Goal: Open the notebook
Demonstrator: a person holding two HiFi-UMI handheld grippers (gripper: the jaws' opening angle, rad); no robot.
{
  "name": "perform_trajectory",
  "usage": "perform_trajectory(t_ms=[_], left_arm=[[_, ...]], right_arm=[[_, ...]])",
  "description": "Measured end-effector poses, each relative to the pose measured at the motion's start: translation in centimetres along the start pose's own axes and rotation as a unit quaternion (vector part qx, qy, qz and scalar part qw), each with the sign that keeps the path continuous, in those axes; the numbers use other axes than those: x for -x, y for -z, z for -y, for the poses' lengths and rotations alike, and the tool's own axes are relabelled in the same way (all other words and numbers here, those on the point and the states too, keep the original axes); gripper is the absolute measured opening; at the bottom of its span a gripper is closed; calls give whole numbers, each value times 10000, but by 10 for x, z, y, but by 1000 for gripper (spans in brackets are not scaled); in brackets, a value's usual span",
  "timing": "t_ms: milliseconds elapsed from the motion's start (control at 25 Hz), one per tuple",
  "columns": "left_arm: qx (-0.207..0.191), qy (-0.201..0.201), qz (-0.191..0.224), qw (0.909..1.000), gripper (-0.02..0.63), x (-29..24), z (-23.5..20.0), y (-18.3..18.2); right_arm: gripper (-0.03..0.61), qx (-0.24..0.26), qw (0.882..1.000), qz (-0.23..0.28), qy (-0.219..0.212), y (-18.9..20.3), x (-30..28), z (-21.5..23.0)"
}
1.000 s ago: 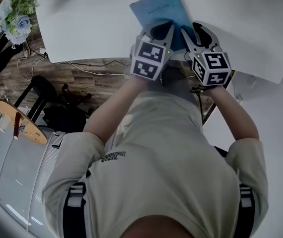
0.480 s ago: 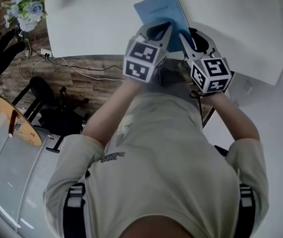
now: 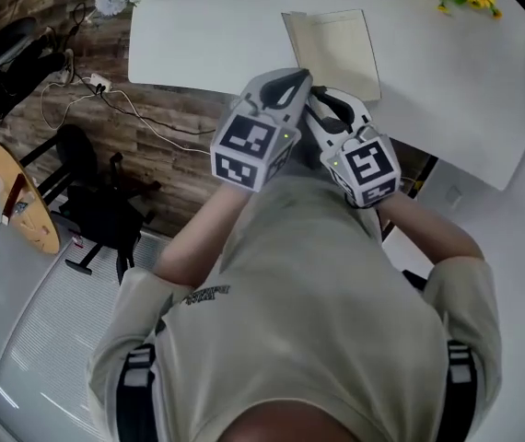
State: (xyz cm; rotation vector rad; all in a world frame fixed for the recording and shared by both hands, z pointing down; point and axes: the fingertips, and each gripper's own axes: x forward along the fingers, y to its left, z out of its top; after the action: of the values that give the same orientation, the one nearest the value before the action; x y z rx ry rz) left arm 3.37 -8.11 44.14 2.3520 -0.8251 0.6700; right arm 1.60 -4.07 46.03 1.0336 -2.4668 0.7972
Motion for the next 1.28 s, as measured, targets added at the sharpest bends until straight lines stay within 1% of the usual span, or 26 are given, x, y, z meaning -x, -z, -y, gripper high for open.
perform_trajectory(t_ms=[160, 360, 480, 600, 800, 880, 960, 1040, 1120, 1200, 1280], left_arm=[[202, -357, -182, 9990, 11, 18, -31, 28], [499, -688, -441, 9954, 11, 20, -70, 69], [685, -758, -620, 9928, 11, 13, -90, 93], [877, -755, -770, 9903, 11, 4, -104, 114], [970, -686, -1095, 9869, 11, -7, -118, 141], [964, -654, -1112, 9869, 11, -9, -121, 143], [931, -642, -1100, 9875, 11, -10, -122, 142], [896, -640, -1105, 9878, 11, -9, -123, 142], [868, -639, -1121, 9878, 11, -9, -123, 143], [840, -641, -1132, 9879, 11, -9, -122, 143], [824, -652, -1137, 9879, 11, -10, -123, 144]], right_arm=[[123, 44, 9988, -241, -418, 10, -29, -29], [123, -185, 9948, -659, -748, 29, -66, -50], [129, -484, 9907, -977, -814, 47, -86, -54], [129, -778, 9855, -1293, -775, 65, -102, -52], [129, -969, 9780, -1713, -695, 90, -110, -45], [129, -1011, 9791, -1659, -598, 89, -107, -37], [129, -954, 9841, -1432, -439, 77, -97, -26], [129, -778, 9911, -1071, -134, 57, -79, -7], [134, -529, 9954, -741, 284, 38, -53, 22], [192, -189, 9952, -639, 713, 29, -25, 56], [235, 83, 9907, -775, 1117, 34, -2, 91]])
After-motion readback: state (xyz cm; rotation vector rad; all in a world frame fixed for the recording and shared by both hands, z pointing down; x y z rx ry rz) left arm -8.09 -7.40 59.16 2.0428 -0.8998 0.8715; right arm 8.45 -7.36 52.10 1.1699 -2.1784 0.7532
